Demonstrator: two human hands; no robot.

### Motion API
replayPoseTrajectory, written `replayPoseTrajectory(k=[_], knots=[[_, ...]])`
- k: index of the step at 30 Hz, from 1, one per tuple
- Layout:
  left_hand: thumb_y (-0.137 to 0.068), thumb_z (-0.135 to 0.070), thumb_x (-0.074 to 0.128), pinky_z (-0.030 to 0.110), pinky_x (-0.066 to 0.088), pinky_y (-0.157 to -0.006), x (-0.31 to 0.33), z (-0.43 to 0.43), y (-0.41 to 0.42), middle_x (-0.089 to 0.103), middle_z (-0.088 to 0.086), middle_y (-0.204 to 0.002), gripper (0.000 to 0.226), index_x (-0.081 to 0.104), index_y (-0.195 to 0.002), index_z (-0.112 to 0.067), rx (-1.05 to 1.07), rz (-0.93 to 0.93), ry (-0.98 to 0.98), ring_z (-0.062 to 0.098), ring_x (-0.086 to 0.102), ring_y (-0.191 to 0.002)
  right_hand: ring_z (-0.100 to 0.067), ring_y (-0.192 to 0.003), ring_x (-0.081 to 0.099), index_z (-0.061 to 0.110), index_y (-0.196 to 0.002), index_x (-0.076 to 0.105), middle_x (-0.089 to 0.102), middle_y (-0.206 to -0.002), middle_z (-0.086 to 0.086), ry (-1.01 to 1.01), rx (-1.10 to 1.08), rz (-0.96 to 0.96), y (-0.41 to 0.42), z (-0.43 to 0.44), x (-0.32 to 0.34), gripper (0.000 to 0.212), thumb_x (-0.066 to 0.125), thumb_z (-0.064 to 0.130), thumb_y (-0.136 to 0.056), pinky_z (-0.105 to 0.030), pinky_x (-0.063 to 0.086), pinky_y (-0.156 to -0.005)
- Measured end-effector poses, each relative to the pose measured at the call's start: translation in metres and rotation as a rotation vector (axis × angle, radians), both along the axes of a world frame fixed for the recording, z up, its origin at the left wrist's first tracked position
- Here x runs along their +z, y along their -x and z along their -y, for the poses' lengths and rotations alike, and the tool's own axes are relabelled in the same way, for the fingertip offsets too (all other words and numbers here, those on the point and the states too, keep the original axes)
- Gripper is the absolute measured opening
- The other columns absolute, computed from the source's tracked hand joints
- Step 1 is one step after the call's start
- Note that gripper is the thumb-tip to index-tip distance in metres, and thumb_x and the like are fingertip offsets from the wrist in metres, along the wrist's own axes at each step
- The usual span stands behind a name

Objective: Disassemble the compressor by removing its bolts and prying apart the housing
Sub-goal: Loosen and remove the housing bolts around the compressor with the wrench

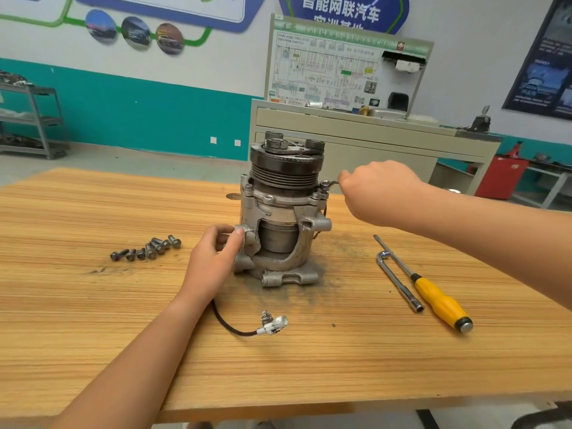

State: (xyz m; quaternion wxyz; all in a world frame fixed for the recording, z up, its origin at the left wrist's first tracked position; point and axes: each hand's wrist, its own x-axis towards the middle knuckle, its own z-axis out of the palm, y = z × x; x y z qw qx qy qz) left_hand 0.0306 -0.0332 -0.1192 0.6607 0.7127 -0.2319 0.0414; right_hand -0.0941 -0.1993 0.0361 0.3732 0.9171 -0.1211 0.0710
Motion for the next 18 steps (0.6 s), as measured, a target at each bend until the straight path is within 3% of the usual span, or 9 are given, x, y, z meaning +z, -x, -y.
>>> replayPoseTrajectory(k=[12, 18], knots=[[-0.093, -0.031, 0.053, 0.010, 0.040, -0.067, 0.000, -0.004, 0.002, 0.065, -0.010, -0.094, 0.009, 0.061, -0.094, -0.027, -0.043, 0.019, 0.007, 0.000, 0.058, -0.090, -0.014, -0.052, 0.039, 0.013, -0.082, 0.048, 0.042, -0.063, -0.001, -0.142, -0.097, -0.015, -0.008, -0.009, 0.008, 0.015, 0.038, 0.007, -0.091, -0.024, 0.025, -0.042], [-0.093, -0.033, 0.053, 0.012, 0.040, -0.068, 0.001, -0.004, 0.002, 0.065, -0.011, -0.093, 0.007, 0.059, -0.091, -0.031, -0.055, 0.024, 0.001, 0.000, 0.059, -0.090, -0.015, -0.055, 0.041, 0.010, -0.106, 0.055, 0.044, -0.069, -0.001, -0.248, -0.148, -0.022, -0.009, -0.007, 0.016, 0.024, 0.037, 0.006, -0.090, -0.024, 0.028, -0.043]])
